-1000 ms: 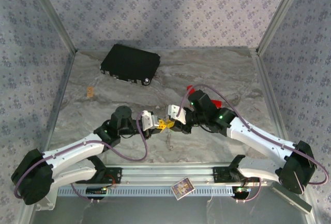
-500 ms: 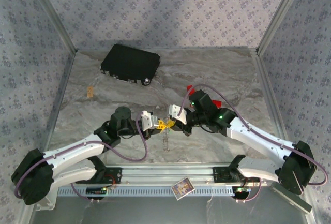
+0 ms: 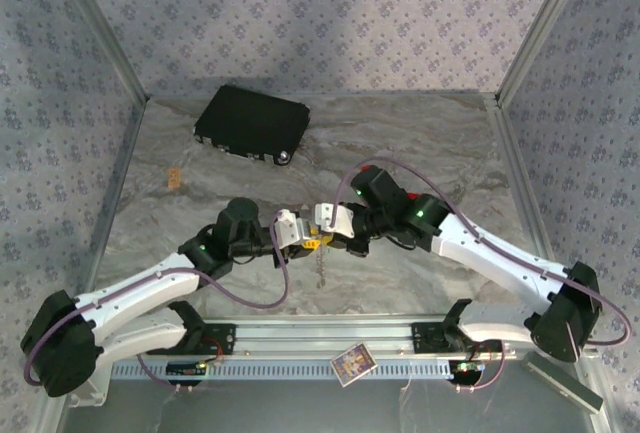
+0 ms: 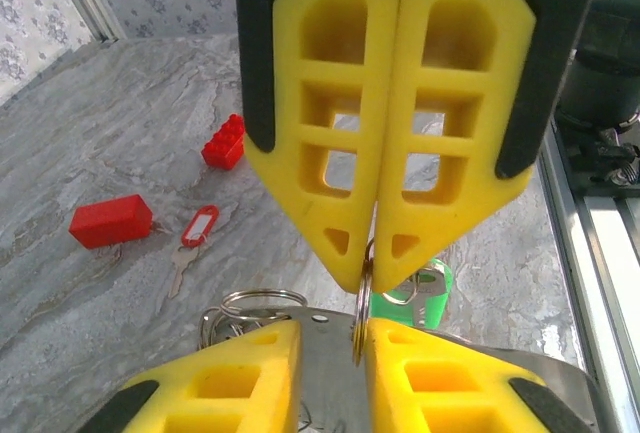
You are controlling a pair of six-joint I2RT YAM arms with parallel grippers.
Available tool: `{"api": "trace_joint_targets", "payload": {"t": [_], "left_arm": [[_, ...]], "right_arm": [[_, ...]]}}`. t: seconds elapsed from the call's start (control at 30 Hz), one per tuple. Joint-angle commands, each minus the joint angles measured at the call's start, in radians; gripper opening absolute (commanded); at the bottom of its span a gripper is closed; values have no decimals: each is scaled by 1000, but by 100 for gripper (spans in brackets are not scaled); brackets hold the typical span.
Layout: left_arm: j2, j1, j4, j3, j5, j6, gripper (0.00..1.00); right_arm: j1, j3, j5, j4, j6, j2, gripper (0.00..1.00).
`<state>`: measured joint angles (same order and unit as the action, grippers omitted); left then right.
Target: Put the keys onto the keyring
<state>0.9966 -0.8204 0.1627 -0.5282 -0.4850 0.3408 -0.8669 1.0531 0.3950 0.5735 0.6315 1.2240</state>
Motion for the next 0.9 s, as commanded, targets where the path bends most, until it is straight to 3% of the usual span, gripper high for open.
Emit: {"api": "trace_joint_targets", "payload": {"t": [0.0, 0.17, 0.47, 0.63, 0.67, 0.77, 0.87], "left_arm": [[2, -6, -41, -40, -11, 34, 19], [19, -6, -43, -48, -30, 44, 14], [35, -6, -20, -66, -57, 40, 19], [27, -6, -20, -62, -71, 41, 0], [24, -6, -14, -56, -70, 38, 0], [7, -6, 41, -24, -67, 11, 0], [-7, -6, 128, 24, -67, -30, 0]], "right_arm": [[-24, 63, -57, 97, 56, 28, 0], [-39, 88, -39, 93, 60, 43, 0], [-50, 98, -38, 97, 54, 71, 0], [-41, 88, -10, 90, 46, 67, 0], [-29, 71, 5, 68, 28, 54, 0], [22, -20, 60, -53, -36, -21, 25], [55, -115, 119, -193, -132, -100, 31]]}}
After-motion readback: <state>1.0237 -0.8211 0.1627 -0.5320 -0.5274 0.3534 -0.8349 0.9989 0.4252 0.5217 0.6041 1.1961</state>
